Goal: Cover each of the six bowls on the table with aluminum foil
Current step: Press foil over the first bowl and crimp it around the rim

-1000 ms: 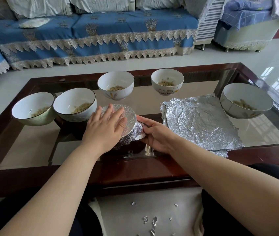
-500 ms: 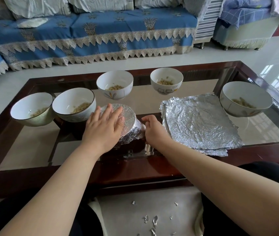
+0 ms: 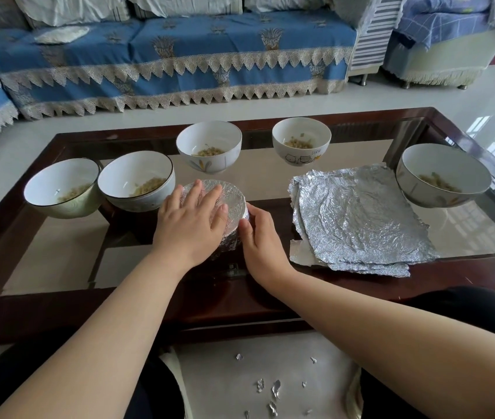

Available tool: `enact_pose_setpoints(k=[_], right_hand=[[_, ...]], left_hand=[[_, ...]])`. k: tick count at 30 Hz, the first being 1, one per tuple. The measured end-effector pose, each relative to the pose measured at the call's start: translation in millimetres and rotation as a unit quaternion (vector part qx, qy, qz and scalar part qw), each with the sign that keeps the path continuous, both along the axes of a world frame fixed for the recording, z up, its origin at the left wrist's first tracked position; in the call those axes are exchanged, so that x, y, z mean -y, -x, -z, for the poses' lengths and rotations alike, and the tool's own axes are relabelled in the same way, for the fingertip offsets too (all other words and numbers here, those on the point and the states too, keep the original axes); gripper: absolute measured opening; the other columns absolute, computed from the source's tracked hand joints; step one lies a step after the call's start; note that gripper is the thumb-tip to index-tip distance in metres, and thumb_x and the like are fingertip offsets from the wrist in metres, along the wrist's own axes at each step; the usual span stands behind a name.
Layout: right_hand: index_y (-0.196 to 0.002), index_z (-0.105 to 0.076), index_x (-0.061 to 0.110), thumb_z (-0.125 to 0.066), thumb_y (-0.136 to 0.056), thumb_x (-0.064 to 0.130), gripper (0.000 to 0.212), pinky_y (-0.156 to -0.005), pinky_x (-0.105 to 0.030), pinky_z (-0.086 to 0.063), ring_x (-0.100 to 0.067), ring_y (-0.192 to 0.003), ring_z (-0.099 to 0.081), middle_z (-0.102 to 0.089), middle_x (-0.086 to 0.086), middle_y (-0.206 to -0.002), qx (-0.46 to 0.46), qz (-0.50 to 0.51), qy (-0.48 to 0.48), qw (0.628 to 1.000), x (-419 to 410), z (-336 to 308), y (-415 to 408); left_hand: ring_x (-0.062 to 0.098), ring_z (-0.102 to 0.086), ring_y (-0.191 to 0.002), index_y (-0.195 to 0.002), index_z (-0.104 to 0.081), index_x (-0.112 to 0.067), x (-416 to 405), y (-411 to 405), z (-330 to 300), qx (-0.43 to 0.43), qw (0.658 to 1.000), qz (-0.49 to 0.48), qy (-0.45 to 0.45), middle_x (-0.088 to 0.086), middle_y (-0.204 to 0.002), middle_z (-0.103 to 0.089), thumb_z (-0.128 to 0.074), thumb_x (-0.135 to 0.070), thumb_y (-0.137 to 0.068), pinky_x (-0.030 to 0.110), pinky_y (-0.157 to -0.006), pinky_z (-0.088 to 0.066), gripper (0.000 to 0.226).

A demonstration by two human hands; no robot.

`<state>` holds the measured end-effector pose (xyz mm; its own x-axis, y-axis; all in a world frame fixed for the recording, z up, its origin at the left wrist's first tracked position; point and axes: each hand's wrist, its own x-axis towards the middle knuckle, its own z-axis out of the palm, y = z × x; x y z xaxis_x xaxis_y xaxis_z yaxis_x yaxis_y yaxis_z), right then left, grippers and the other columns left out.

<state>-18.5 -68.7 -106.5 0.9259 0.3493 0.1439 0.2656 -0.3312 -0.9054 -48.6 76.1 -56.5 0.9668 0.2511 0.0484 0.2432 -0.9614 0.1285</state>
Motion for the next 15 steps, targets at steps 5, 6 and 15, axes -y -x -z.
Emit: enact_pose_setpoints(k=[5, 6, 15], right_hand=[[-0.119, -0.050, 0.017, -0.035, -0.104, 0.030, 0.024, -0.084, -0.022, -0.034, -0.014, -0.109, -0.053, -0.055, 0.002, -0.119, -0.038, 0.047, -0.027, 0.998, -7, 0, 0], [-0.111, -0.049, 0.020, -0.035, -0.104, 0.031, 0.019, -0.080, -0.025, -0.035, -0.015, -0.102, -0.054, -0.057, 0.002, -0.112, -0.049, 0.056, -0.027, 0.997, -9, 0, 0], [-0.091, -0.040, 0.016, -0.032, -0.104, 0.036, 0.025, -0.067, -0.030, -0.029, -0.016, -0.079, -0.049, -0.051, 0.005, -0.086, -0.091, 0.120, -0.019, 0.988, -19, -5, 1]], left_hand=[[0.030, -0.008, -0.152, -0.156, -0.020, -0.040, 2, -1, 0, 0.006, 1.000, -0.004, 0.000, -0.001, -0.166, -0.015, -0.022, -0.052, -0.102, 0.047, -0.121, -0.007, 0.055], [0.031, -0.008, -0.152, -0.156, -0.021, -0.040, 2, -1, 0, 0.006, 1.000, -0.004, 0.000, 0.000, -0.166, -0.015, -0.023, -0.052, -0.103, 0.048, -0.121, -0.007, 0.055], [0.034, -0.009, -0.151, -0.156, -0.018, -0.036, 5, -3, 0, -0.004, 1.000, -0.016, 0.001, 0.011, -0.166, -0.012, -0.026, -0.057, -0.100, 0.049, -0.120, -0.009, 0.061]])
